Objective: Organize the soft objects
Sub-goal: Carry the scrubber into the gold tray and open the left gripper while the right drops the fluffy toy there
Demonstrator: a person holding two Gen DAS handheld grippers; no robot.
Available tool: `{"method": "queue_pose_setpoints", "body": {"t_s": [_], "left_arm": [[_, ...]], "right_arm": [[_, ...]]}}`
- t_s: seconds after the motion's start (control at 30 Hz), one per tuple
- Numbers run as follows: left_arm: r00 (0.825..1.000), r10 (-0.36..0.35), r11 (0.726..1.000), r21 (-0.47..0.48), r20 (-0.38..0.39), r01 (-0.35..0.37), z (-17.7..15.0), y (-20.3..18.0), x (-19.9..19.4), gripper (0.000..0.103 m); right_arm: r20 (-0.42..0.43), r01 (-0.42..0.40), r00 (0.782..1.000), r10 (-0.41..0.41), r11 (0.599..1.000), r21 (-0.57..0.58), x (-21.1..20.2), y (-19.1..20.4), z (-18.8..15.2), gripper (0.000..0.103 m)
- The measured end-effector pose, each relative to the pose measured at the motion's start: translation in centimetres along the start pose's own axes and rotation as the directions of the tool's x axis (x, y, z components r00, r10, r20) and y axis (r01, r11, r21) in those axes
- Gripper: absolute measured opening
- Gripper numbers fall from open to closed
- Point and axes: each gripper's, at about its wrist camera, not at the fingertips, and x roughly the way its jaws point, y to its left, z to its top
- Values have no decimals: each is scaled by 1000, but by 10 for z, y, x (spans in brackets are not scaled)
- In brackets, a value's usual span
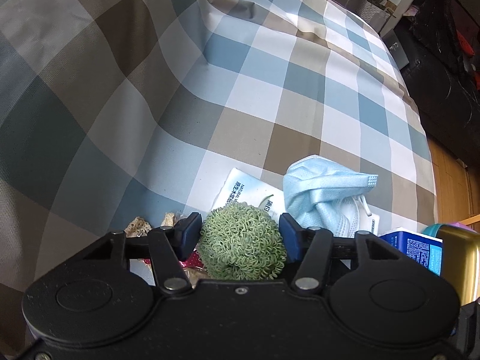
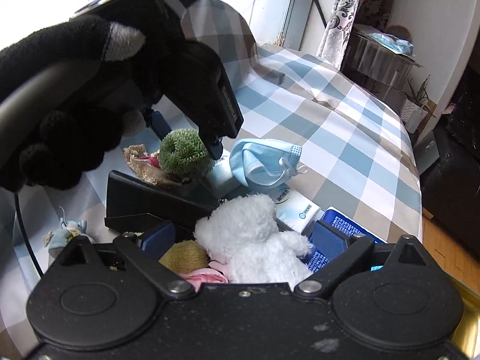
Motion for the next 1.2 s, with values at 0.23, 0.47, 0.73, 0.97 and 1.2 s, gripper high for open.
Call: {"method": "queue_pose_setpoints", "body": {"t_s": [0.23,0.47,0.73,0.97,1.2], "left_arm": [[999,-32,999,-25,27,33,-4,9,-20,53],[997,-45,998,-35,59,47,-7,10,-42,53],[993,-70,998,-3,98,70,-15,-7,-71,53],[987,-106,992,77,120,97,-26,-41,-94,53],[982,-155,975,179,112,133,-42,-94,-108,53]], "right_arm": [[-87,-49,995,51,999,21,23,-4,1,71],[-75,-61,995,71,991,120,12,-15,4,48],[64,-62,997,47,966,253,-46,-49,9,40],[137,-8,990,-39,946,325,-97,-89,-4,40],[131,111,974,-184,895,432,-139,-140,-40,40]]}}
